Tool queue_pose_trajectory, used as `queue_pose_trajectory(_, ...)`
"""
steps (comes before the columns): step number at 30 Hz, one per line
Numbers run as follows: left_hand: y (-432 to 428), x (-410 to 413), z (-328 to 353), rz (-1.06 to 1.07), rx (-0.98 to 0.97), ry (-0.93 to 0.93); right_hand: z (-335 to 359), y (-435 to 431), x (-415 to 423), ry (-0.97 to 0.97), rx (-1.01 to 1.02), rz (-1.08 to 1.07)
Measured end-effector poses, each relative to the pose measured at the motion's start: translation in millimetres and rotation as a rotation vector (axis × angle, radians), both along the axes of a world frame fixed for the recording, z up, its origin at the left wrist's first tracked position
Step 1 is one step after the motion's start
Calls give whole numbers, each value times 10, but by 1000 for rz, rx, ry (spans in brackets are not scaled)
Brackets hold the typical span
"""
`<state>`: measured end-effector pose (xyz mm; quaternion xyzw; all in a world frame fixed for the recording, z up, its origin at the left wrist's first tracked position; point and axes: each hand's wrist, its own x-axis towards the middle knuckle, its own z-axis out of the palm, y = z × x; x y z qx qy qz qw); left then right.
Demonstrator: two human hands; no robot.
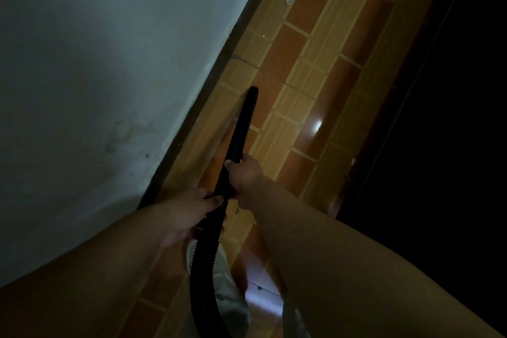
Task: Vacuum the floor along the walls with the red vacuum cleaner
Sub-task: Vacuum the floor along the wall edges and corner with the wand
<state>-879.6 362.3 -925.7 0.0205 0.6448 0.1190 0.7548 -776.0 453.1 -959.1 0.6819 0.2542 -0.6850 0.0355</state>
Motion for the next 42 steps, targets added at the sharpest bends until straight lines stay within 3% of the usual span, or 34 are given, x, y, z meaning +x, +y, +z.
queue_pose_trajectory(10,581,171,-161,35,79,113,-239,655,-29,7,109,74)
queue_pose_trajectory(24,1394,520,-304,65,37,184,-367,1533,258,74,51,82)
queue_pose_trajectory(42,1258,405,-396,3,87,61,-179,1348,206,-52,63,74)
